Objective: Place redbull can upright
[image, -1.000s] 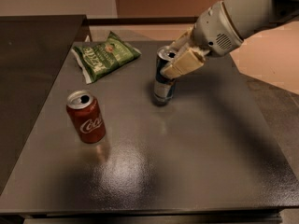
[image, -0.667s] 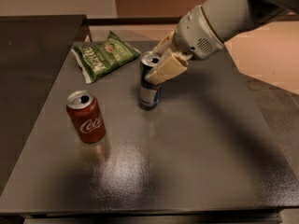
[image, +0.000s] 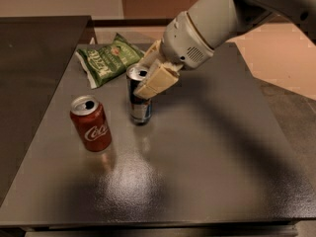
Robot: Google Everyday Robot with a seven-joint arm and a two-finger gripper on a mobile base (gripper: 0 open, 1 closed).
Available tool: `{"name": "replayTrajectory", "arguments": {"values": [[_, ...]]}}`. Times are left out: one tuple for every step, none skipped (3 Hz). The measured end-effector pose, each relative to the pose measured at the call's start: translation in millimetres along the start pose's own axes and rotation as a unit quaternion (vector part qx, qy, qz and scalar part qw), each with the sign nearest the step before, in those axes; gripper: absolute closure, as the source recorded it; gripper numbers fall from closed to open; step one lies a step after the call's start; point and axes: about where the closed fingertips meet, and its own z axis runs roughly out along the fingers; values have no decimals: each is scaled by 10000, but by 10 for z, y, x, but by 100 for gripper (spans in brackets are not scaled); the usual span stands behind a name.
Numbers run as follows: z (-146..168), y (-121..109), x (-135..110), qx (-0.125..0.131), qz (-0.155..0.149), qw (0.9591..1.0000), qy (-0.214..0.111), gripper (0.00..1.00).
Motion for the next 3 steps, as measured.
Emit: {"name": "replayTrajectory", "arguments": {"values": [[117,104,-119,-218,-157,9996,-36,100],[243,186,-176,-416,-255,9988,1,100],[347,237,-166,-578,-246,9980,79,83]]}}
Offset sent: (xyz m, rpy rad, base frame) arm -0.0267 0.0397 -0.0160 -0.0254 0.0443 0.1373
